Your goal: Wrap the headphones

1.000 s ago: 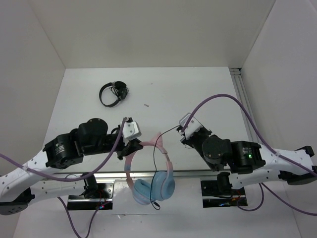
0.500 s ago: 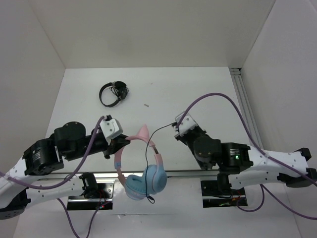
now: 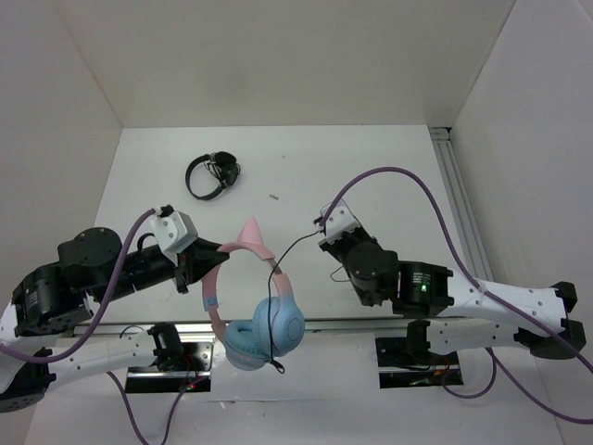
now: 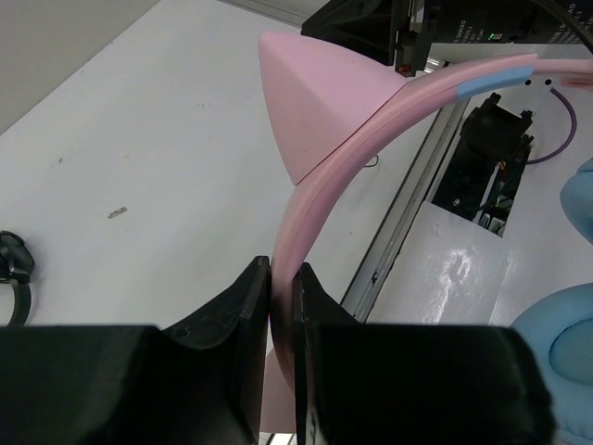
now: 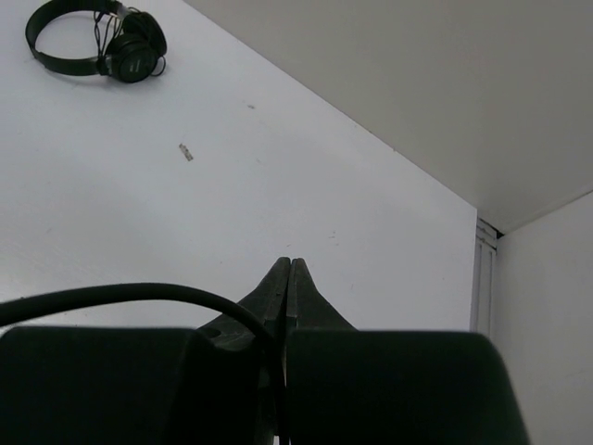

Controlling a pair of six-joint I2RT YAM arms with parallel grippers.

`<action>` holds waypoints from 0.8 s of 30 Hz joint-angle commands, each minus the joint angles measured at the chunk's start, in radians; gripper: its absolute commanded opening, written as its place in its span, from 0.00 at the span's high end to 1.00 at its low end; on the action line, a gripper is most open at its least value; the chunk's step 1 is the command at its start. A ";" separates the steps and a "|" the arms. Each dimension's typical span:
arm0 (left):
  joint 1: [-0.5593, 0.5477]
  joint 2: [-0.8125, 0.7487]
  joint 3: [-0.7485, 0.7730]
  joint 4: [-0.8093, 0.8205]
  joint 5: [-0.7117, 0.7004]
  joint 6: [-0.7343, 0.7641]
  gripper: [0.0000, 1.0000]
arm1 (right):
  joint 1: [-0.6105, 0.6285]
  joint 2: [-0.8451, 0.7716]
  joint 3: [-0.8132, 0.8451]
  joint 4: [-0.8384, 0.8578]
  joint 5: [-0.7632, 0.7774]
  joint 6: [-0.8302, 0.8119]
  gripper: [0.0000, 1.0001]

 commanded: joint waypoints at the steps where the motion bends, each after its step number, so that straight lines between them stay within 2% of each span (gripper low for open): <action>1: 0.000 -0.016 0.025 0.115 0.031 -0.052 1.00 | -0.004 0.004 0.032 0.073 0.013 0.002 1.00; 6: 0.000 -0.005 0.036 0.137 0.117 -0.084 1.00 | -0.015 0.035 0.023 0.084 -0.029 0.011 1.00; 11: 0.000 -0.017 0.018 0.256 0.175 -0.141 1.00 | -0.076 0.044 -0.008 0.148 -0.118 0.042 1.00; 16: 0.000 -0.051 -0.018 0.382 0.064 -0.285 1.00 | -0.139 0.035 -0.095 0.248 -0.219 0.082 1.00; 20: 0.000 -0.051 -0.027 0.417 -0.033 -0.362 1.00 | -0.213 0.014 -0.155 0.335 -0.421 0.116 1.00; 24: 0.000 -0.030 -0.073 0.451 -0.096 -0.422 1.00 | -0.222 0.014 -0.227 0.491 -0.541 0.126 1.00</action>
